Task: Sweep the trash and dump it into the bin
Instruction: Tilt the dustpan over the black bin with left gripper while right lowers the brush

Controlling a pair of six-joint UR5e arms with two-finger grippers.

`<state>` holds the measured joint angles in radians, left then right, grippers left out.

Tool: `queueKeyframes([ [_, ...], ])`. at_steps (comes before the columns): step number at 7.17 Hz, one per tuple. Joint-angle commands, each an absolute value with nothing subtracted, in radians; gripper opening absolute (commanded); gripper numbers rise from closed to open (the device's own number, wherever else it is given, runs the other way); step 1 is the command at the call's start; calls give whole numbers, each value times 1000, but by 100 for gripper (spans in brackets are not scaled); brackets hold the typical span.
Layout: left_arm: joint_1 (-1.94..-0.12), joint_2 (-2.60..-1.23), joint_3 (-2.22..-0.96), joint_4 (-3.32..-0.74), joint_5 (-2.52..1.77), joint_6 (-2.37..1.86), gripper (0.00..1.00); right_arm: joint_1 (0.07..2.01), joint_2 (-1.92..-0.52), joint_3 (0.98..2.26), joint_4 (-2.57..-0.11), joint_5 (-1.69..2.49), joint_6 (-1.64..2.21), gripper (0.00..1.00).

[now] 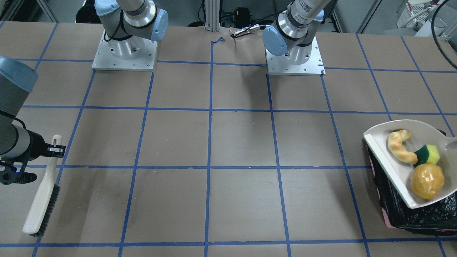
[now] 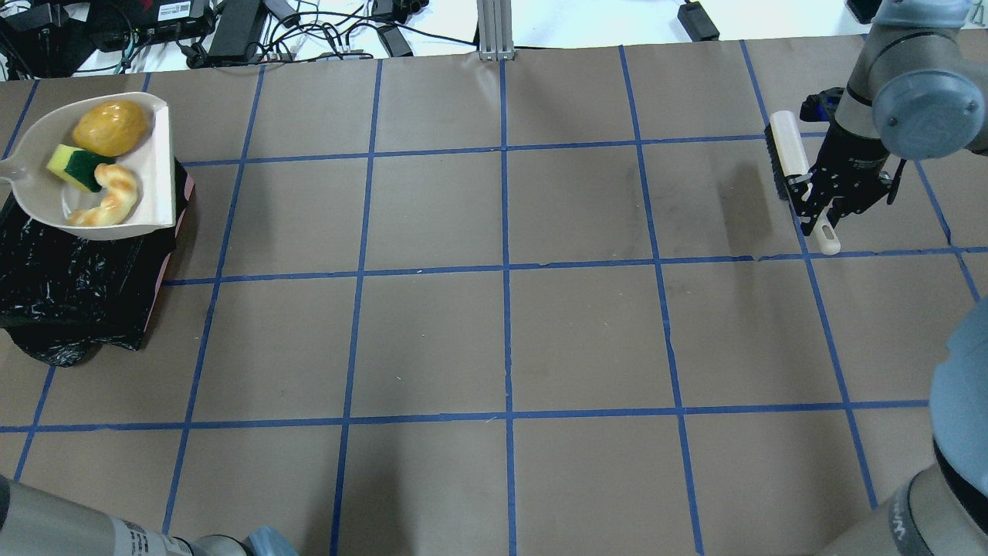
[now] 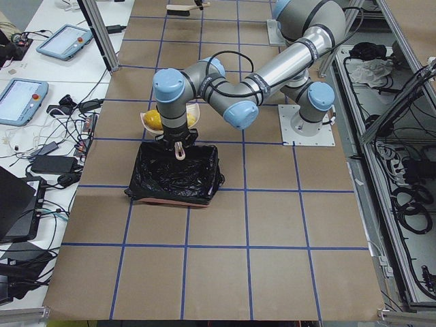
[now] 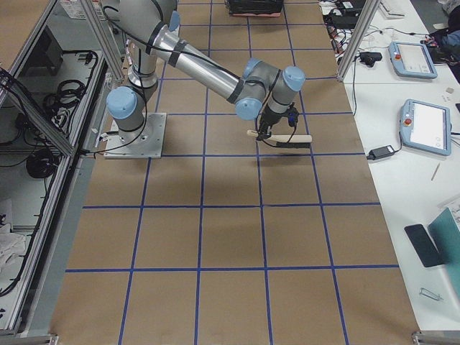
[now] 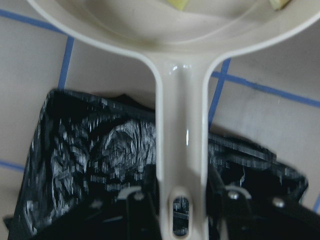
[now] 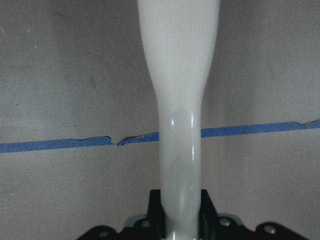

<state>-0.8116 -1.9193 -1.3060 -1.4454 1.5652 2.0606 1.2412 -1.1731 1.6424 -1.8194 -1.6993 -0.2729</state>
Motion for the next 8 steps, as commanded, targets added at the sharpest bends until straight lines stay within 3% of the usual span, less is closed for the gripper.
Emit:
queueKeyframes([
  [1,-679,-1942,-1270,-1437,1577,2184,5,1236,-1163,1649,-1847,-1697,-319,0],
  [5,-624,-2028,-1203,-1332,1640,2385,2,1235,-1146,1649,-1850,-1695,-318,0],
  [8,-696,-2043,-1163,-1299,1776,2463,1,1235,-1141,1651,-1848,-1694,-318,0],
])
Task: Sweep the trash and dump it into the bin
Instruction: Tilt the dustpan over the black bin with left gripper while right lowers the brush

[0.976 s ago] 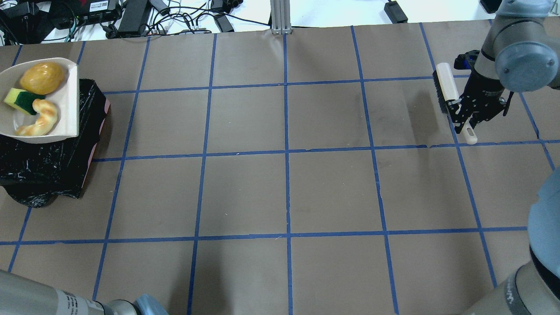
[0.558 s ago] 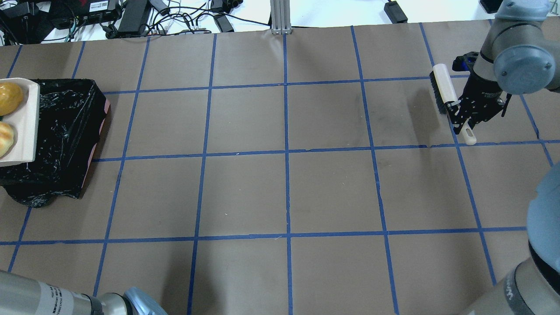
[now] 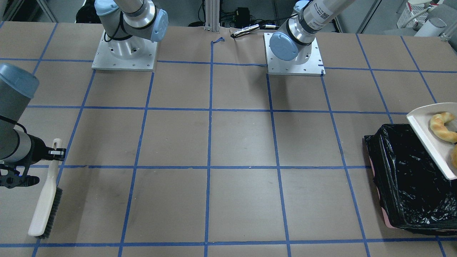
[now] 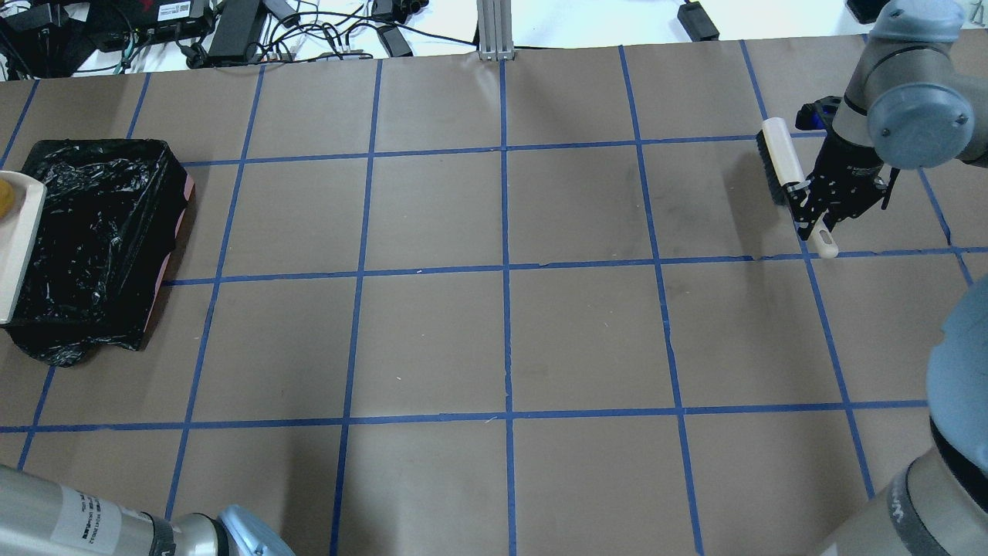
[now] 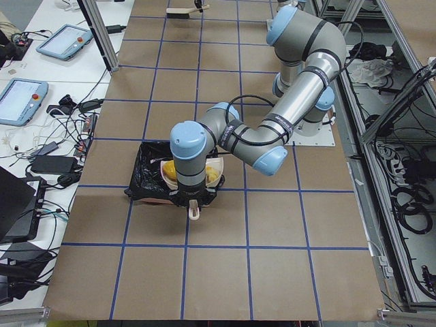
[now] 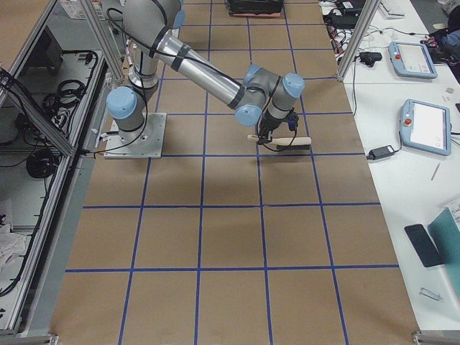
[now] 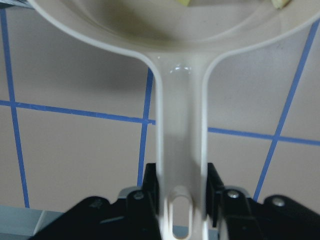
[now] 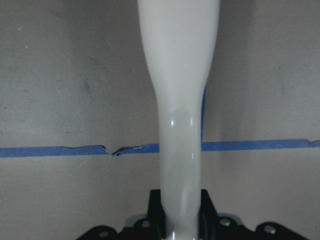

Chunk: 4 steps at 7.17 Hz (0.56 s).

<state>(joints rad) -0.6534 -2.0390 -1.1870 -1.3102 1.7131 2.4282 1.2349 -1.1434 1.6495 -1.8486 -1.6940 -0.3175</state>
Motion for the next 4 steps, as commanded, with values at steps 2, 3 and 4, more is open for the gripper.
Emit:
queueKeyframes([
  [2,-727,-2057,-1164,-1287,1850,2523,1,1235,-1132,1657,-1851,-1690,-321,0],
  [3,-730,-2065,-1169,-1246,1864,2546,1,1235,-1131,1657,-1850,-1692,-321,0],
  [4,-747,-2063,-1169,-1238,1897,2554,1,1235,-1132,1657,-1850,-1698,-321,0],
])
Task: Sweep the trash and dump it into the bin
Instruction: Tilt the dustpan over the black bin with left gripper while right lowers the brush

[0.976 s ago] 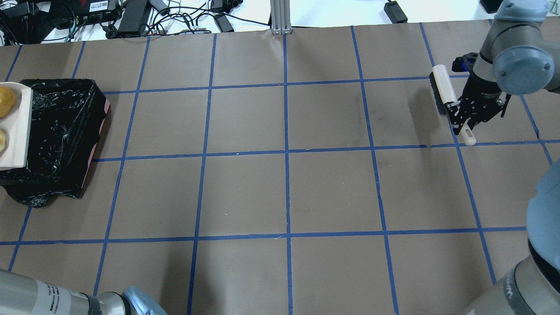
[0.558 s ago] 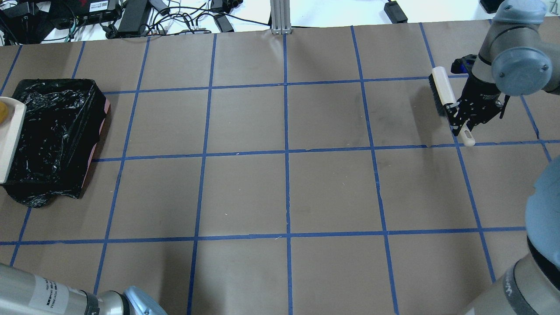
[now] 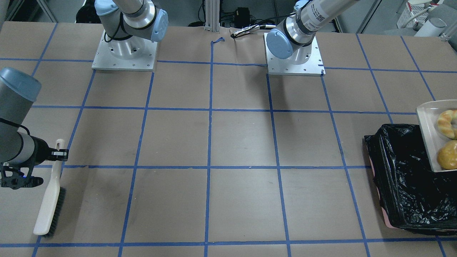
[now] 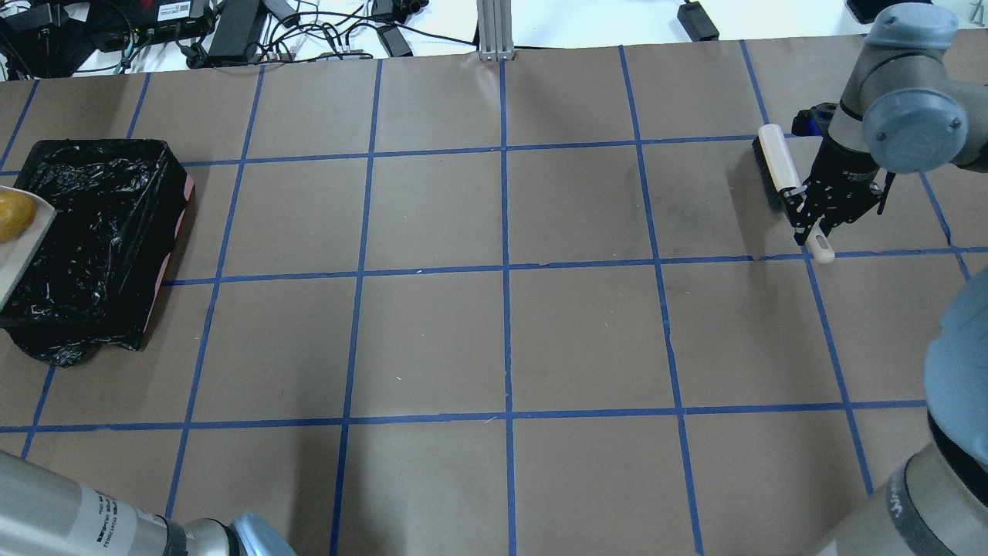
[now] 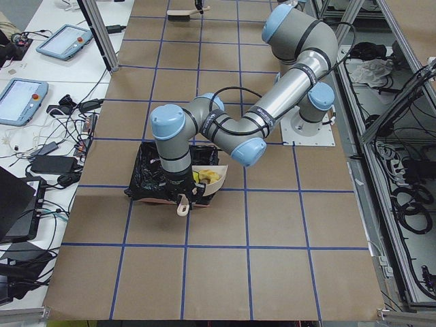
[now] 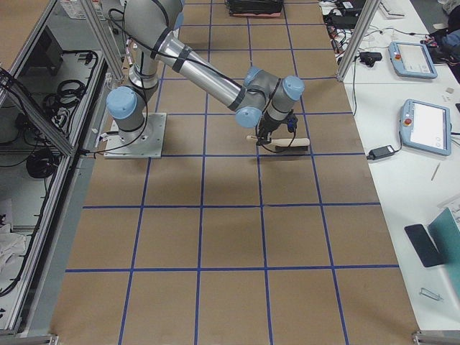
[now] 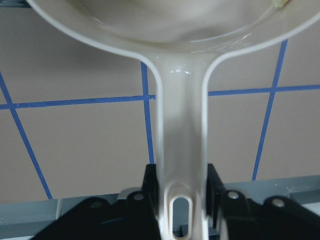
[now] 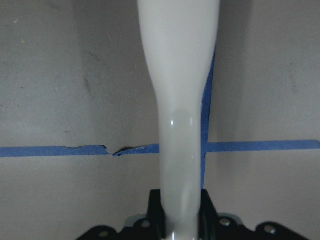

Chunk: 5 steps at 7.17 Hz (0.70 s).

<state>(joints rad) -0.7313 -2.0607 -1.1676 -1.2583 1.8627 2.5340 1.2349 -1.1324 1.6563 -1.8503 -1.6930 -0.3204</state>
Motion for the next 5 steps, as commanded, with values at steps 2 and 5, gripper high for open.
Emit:
queueKeyframes([
  [2,-813,-2062,-1169,-1177,1980,2614,1,1235,-1129,1657,-1855,-1697,-319,53],
  [5,-836,-2062,-1169,-1154,2015,2626,1,1235,-1127,1655,-1868,-1701,-316,78],
])
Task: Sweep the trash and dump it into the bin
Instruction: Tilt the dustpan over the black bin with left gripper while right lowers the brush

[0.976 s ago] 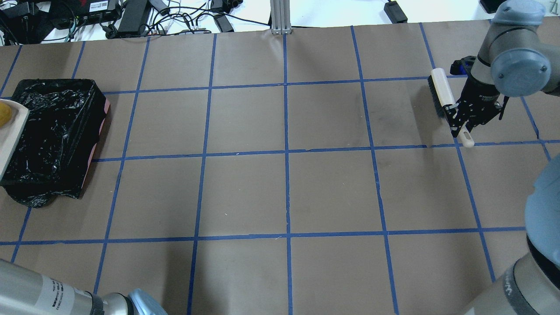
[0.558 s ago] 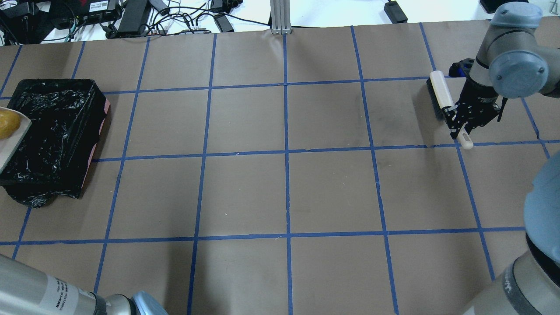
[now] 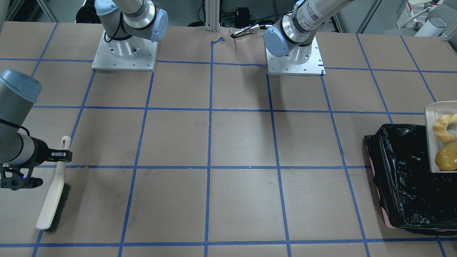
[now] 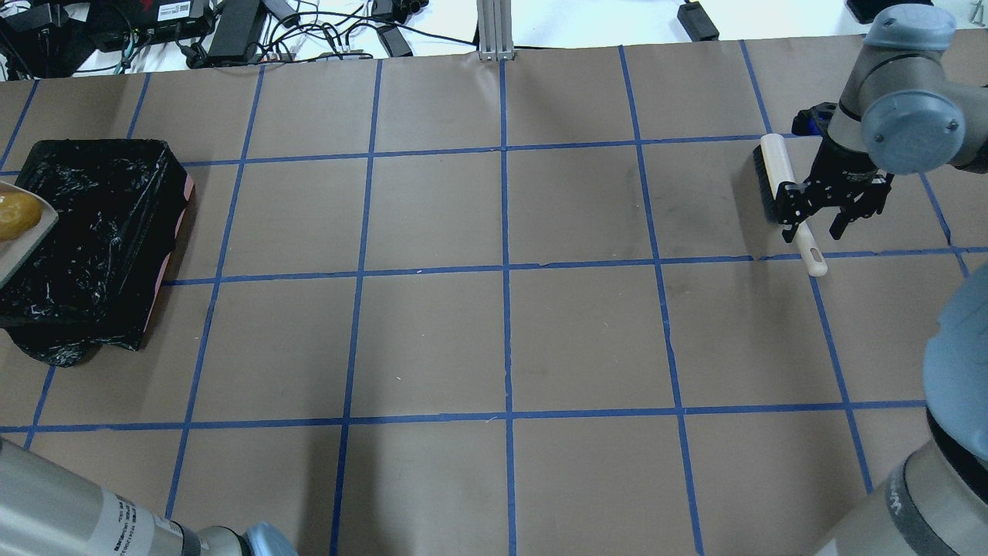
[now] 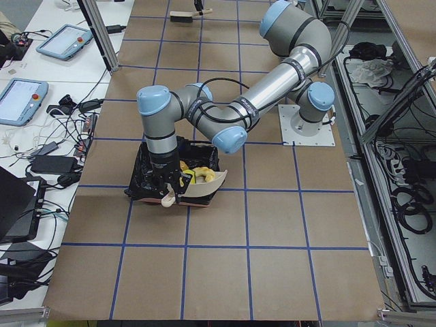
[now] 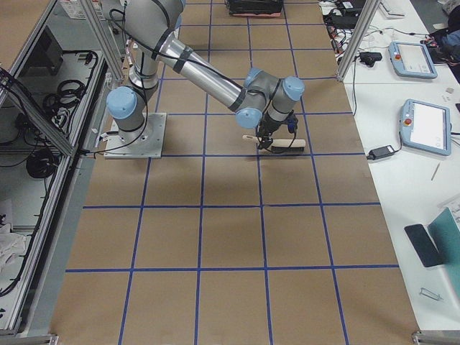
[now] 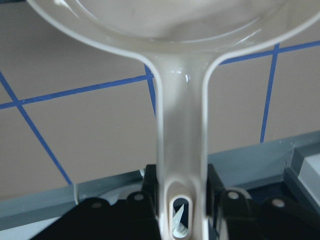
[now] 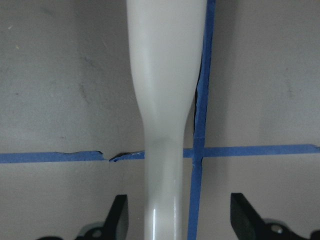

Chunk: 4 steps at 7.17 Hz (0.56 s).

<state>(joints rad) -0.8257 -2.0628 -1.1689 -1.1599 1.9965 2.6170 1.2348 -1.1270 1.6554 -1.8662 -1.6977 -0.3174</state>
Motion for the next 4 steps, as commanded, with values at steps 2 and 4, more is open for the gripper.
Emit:
queueKeyframes([
  [2,-909,-2062,-1170,-1096,2119,2619,1,1235,-1137,1644,-1893,-1698,-307,100],
  [4,-925,-2056,-1187,-1077,2128,2619,1,1236,-1195,1620,-1947,-1695,-307,100],
])
